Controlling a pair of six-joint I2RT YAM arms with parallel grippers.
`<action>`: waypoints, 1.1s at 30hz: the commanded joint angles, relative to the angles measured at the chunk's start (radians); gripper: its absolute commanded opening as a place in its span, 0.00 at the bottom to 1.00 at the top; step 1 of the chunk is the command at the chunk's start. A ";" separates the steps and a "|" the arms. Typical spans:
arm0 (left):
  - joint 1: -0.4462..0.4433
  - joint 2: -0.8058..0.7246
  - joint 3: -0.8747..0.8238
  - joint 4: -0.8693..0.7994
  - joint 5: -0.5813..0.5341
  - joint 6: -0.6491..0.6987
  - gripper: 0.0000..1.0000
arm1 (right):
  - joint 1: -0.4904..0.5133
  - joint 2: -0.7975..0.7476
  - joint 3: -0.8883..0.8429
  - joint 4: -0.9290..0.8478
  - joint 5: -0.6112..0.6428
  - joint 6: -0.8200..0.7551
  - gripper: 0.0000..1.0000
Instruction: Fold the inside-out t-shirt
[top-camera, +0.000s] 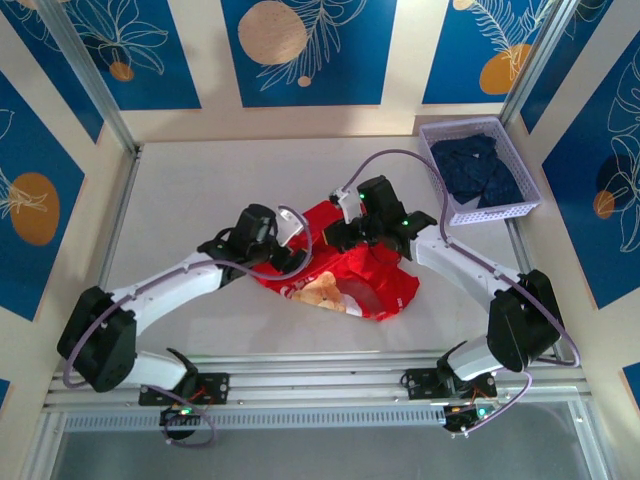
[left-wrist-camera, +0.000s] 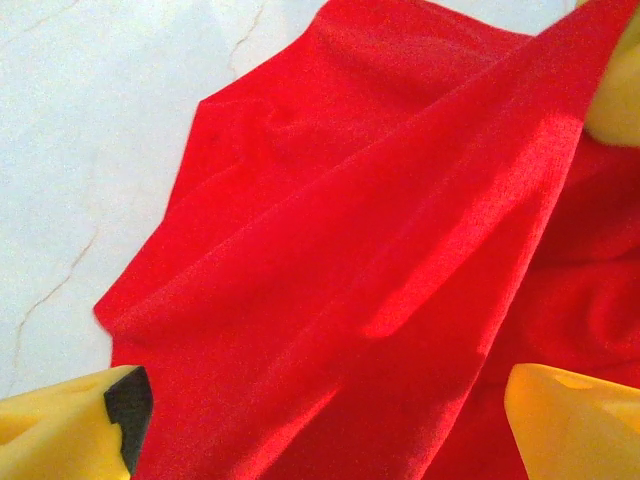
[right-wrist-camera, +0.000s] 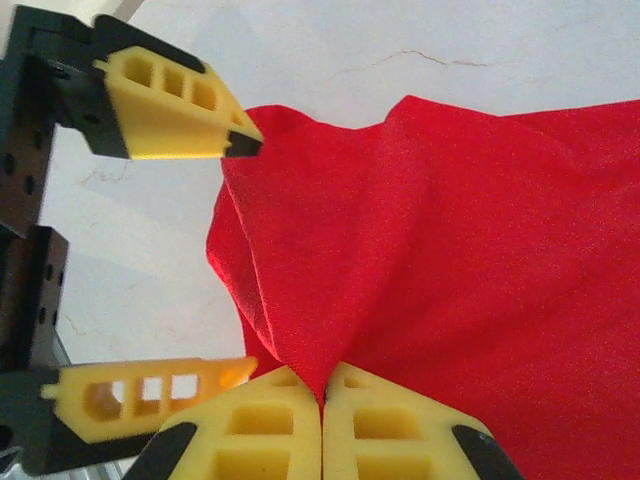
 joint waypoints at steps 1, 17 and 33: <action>-0.014 0.050 0.050 0.005 0.072 0.035 0.92 | -0.007 -0.017 0.030 -0.001 -0.048 0.023 0.00; 0.077 0.114 0.272 -0.134 0.331 -0.502 0.00 | 0.049 -0.205 -0.060 -0.120 0.528 0.122 0.45; 0.083 -0.006 0.316 -0.298 0.321 -0.547 0.00 | 0.310 -0.214 -0.196 0.216 0.312 0.139 0.37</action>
